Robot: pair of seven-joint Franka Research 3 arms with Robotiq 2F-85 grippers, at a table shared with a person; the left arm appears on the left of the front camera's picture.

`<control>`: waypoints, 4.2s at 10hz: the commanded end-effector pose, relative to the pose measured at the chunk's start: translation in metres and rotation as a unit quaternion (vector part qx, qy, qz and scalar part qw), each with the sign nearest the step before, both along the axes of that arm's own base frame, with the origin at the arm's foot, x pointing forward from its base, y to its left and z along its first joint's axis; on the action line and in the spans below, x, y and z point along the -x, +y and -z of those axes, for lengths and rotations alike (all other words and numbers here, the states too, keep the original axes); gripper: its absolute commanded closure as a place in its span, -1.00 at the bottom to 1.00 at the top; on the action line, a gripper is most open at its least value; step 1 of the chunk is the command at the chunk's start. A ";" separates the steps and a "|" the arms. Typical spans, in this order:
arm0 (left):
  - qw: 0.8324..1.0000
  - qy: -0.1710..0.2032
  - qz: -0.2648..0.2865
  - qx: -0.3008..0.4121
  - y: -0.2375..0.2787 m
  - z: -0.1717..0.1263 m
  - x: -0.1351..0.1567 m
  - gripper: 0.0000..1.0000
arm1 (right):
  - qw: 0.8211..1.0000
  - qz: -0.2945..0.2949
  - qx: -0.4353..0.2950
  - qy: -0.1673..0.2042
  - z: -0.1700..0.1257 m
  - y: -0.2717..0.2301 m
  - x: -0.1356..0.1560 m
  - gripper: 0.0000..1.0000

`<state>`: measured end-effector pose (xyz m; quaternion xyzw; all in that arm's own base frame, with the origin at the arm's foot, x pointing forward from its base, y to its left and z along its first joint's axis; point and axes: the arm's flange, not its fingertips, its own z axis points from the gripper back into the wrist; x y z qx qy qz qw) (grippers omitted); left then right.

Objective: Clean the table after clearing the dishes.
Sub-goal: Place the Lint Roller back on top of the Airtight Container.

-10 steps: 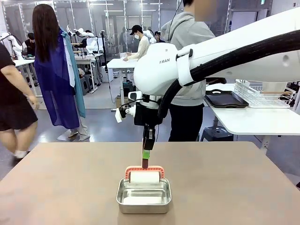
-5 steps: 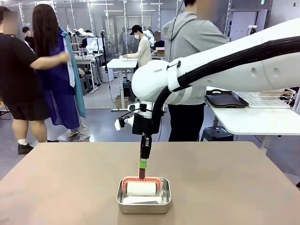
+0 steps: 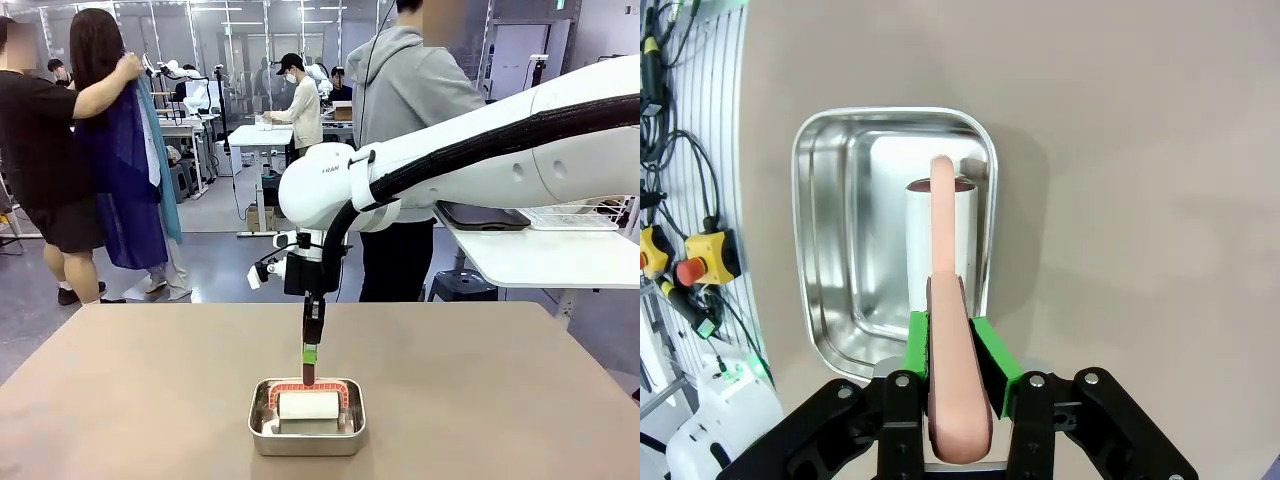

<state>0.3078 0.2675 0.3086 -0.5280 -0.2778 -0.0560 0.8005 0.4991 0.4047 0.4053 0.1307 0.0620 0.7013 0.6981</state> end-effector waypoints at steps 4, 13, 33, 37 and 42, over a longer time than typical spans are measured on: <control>1.000 0.010 -0.001 -0.008 -0.001 -0.005 0.004 -1.00 | 0.999 0.016 0.018 -0.030 -0.002 -0.003 -0.007 -0.10; 1.000 0.010 -0.001 -0.008 -0.001 -0.005 0.004 -1.00 | 0.999 0.009 0.004 -0.037 -0.016 -0.005 -0.012 -1.00; 1.000 0.010 -0.001 -0.008 -0.001 -0.005 0.004 -1.00 | 0.837 0.400 -0.315 0.203 -0.013 -0.230 -0.023 -1.00; 1.000 0.010 -0.001 -0.008 -0.001 -0.005 0.004 -1.00 | 0.738 0.502 -0.410 0.187 -0.002 -0.310 0.047 -1.00; 1.000 0.010 -0.001 -0.008 -0.001 -0.005 0.004 -1.00 | 0.667 0.583 -0.414 0.211 0.034 -0.514 0.049 -1.00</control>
